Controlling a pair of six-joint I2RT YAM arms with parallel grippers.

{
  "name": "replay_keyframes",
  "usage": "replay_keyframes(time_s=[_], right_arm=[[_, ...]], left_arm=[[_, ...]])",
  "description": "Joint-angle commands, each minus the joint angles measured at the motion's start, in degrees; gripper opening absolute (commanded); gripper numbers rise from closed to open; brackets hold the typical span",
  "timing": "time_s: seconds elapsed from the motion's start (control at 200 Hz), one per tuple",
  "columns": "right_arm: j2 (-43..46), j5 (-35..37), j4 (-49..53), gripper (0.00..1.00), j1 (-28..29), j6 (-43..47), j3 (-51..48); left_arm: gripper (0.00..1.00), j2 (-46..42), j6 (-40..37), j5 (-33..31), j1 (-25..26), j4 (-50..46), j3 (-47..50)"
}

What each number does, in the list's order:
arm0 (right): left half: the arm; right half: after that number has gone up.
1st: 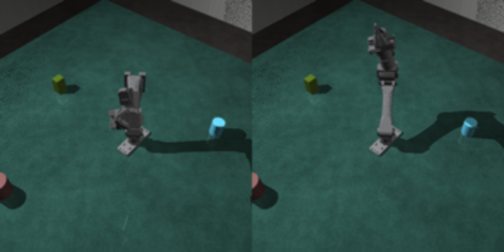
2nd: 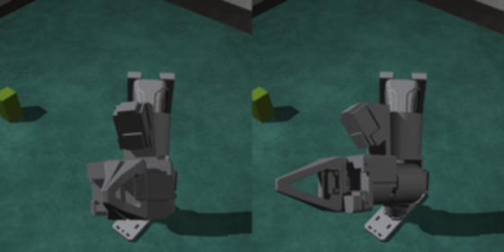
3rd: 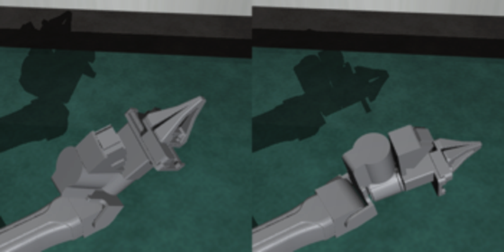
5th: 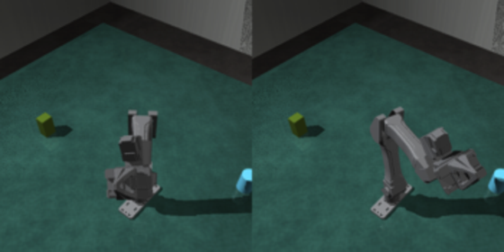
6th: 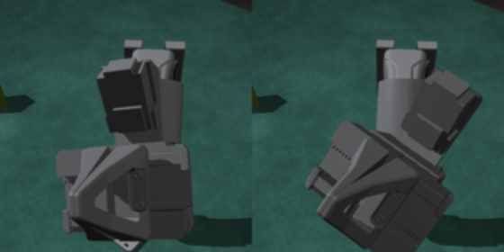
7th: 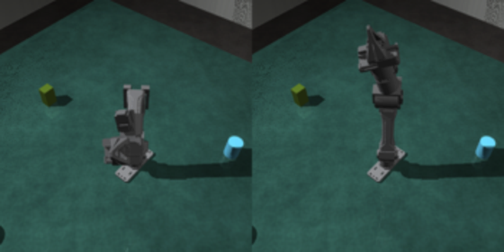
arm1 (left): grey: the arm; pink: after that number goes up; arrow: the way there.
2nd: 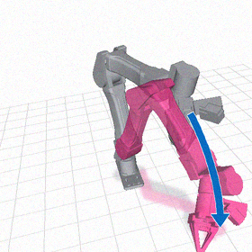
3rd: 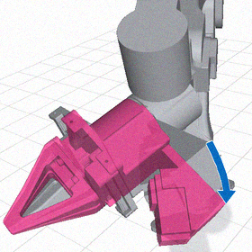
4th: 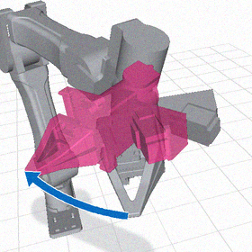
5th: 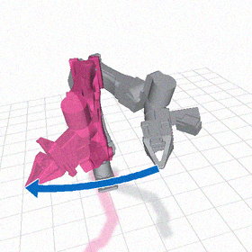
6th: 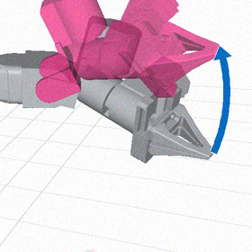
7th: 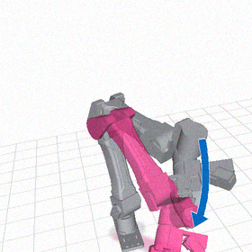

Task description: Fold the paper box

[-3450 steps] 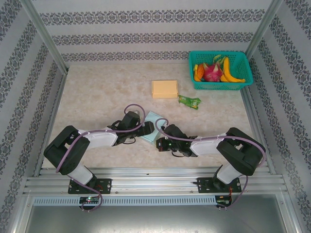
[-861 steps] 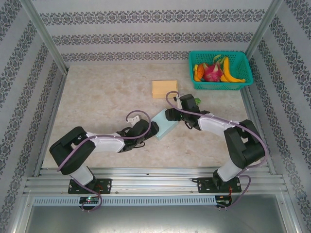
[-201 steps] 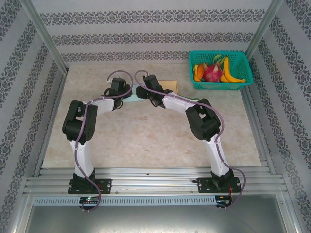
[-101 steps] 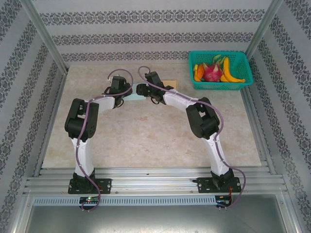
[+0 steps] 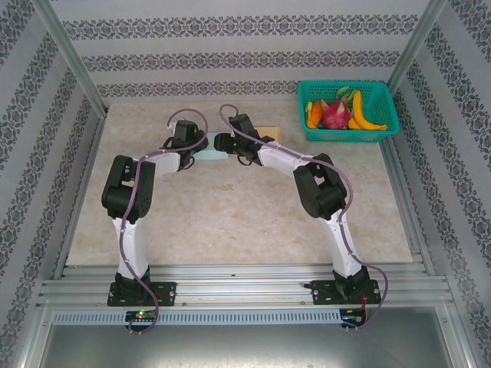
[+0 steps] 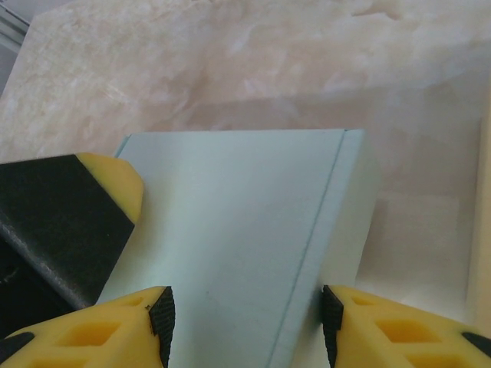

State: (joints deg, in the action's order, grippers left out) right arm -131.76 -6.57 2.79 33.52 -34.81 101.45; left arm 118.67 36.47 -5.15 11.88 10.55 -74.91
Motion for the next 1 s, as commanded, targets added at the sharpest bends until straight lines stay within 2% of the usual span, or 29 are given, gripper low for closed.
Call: replay_keyframes(time_s=[0.0, 0.14, 0.555, 0.924, 0.994], right_arm=[[3.2, -3.5, -2.5, 0.54, 1.0, -1.5, -1.3], [4.9, -1.2, -3.8, 0.55, 0.8, -1.9, -4.0], [9.4, -0.4, -3.9, 0.56, 0.4, -0.1, -8.0], [21.6, 4.3, -3.1, 0.6, 3.5, 5.7, -18.7], [24.8, 6.1, -3.1, 0.64, 3.9, 6.9, -22.0]], left_arm=[[0.73, -1.4, 1.9, 0.5, 0.0, 0.5, 0.5], [0.76, -2.9, 2.4, 0.6, -0.1, 1.1, 1.7], [0.77, -9.5, 3.0, -0.6, -0.5, 1.4, 5.9], [0.78, -23.9, 4.6, 0.5, -0.4, -0.7, 16.2], [0.79, -27.4, 5.2, 0.4, -0.4, -0.8, 19.3]])
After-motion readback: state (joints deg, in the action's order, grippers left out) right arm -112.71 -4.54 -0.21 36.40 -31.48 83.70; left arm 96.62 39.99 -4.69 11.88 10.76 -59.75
